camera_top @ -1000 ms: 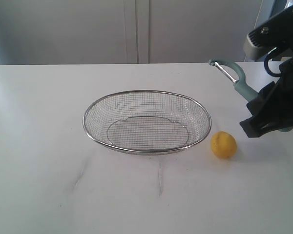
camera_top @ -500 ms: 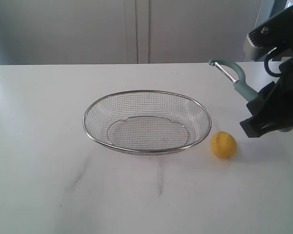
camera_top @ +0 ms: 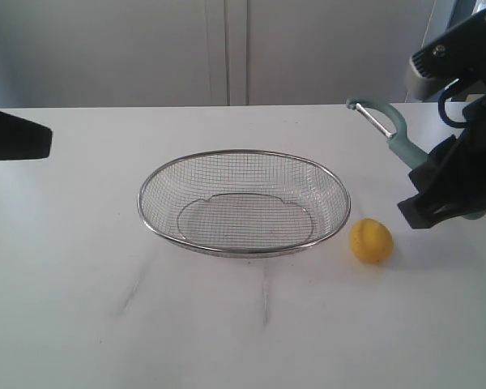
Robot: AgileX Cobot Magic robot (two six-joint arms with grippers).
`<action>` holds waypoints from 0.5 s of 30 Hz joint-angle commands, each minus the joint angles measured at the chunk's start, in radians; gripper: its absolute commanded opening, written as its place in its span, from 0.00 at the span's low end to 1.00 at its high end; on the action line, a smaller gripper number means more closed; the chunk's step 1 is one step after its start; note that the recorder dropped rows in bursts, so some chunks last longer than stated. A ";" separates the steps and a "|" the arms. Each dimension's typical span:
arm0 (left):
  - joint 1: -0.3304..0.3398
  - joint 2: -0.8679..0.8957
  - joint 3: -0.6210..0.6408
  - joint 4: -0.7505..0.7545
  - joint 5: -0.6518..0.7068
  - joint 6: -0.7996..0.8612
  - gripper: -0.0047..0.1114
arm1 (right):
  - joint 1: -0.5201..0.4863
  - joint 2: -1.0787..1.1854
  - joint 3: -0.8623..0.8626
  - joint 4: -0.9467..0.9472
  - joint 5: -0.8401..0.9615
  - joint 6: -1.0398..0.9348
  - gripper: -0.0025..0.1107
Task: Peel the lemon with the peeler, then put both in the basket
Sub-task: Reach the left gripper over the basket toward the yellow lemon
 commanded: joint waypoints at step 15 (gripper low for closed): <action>-0.659 0.355 -0.247 0.473 -0.116 -0.335 0.04 | -0.002 -0.008 0.000 -0.003 -0.009 0.004 0.02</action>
